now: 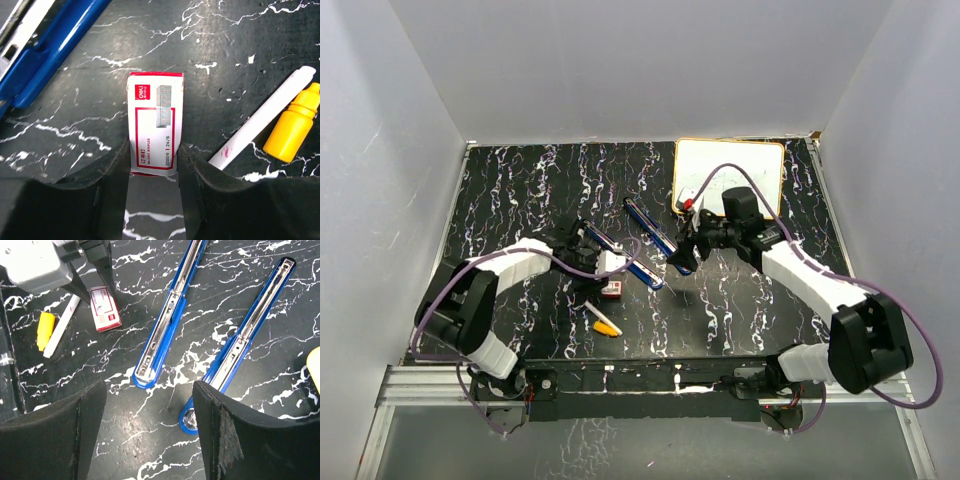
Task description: Load the staples into the stapler
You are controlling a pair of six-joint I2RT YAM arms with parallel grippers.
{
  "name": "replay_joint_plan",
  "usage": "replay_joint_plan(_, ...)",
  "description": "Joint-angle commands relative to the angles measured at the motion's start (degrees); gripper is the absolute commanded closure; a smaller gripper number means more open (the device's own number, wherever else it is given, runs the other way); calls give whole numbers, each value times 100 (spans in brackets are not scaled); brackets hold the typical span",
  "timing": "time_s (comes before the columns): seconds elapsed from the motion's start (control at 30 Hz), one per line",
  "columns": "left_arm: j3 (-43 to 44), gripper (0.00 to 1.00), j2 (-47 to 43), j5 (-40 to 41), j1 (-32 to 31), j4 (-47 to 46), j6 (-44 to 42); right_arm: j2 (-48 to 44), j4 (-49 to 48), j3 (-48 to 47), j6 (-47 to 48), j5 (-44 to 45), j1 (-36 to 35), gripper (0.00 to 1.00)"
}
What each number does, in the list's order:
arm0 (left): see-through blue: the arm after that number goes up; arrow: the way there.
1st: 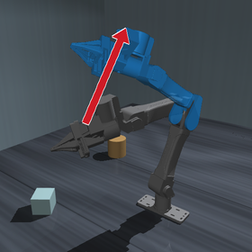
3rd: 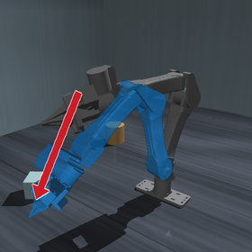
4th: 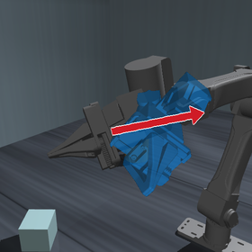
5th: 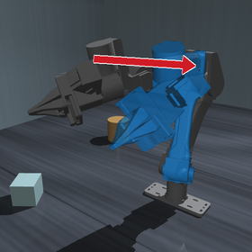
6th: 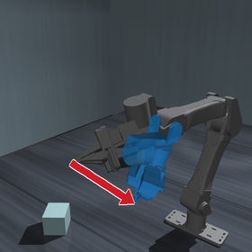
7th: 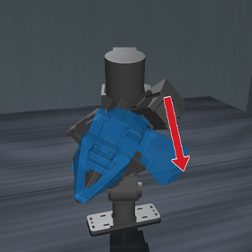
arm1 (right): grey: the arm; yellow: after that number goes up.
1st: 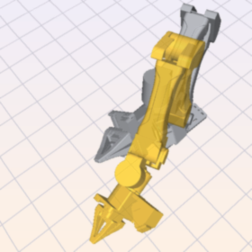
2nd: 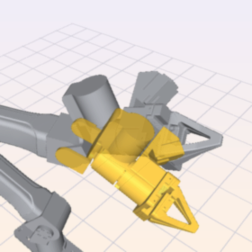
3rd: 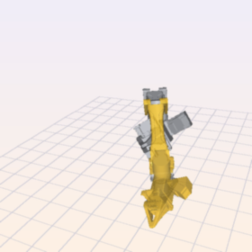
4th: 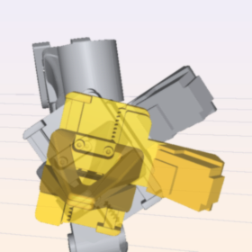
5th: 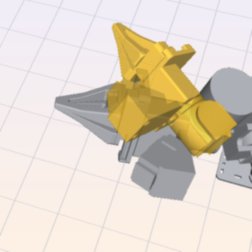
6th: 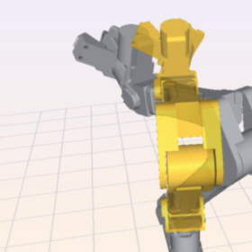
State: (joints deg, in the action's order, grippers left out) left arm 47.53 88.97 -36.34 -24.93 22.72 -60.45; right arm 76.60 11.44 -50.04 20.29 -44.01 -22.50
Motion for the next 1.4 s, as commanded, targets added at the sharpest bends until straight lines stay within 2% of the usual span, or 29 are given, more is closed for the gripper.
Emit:
replay_joint_plan(0.0,105,61,178,204,-371,-240,113,-393,112,214,273,353,-17,28)
replay_joint_plan(0.2,137,36,53,380,-425,-267,361,-377,117,155,330,653,-24,20)
replay_joint_plan(0.33,114,22,-575,443,-389,-143,500,-226,25,24,338,715,-160,15)
replay_joint_plan(0.4,108,18,-903,419,-241,-73,613,-112,-32,-39,369,723,-313,15)
replay_joint_plan(0.47,135,17,-1112,194,149,90,756,3,-144,-70,419,771,-521,15)
replay_joint_plan(0.57,235,17,-1245,-421,1115,388,1174,232,-375,-68,521,962,-953,16)
replay_joint_plan(0.67,480,19,-1024,-563,1916,770,1795,531,-693,-97,652,1247,-1449,16)
replay_joint_plan(0.8,928,23,-523,-958,2493,1484,2448,1086,-972,-304,747,1571,-2004,16)
replay_joint_plan(1.13,1244,21,128,-2070,2732,1785,3240,2287,-1113,-1015,924,2114,-2645,17)
replay_joint_plan(1.37,1225,25,921,-3020,2796,1746,4058,2729,-1113,-1148,982,2204,-2842,19)
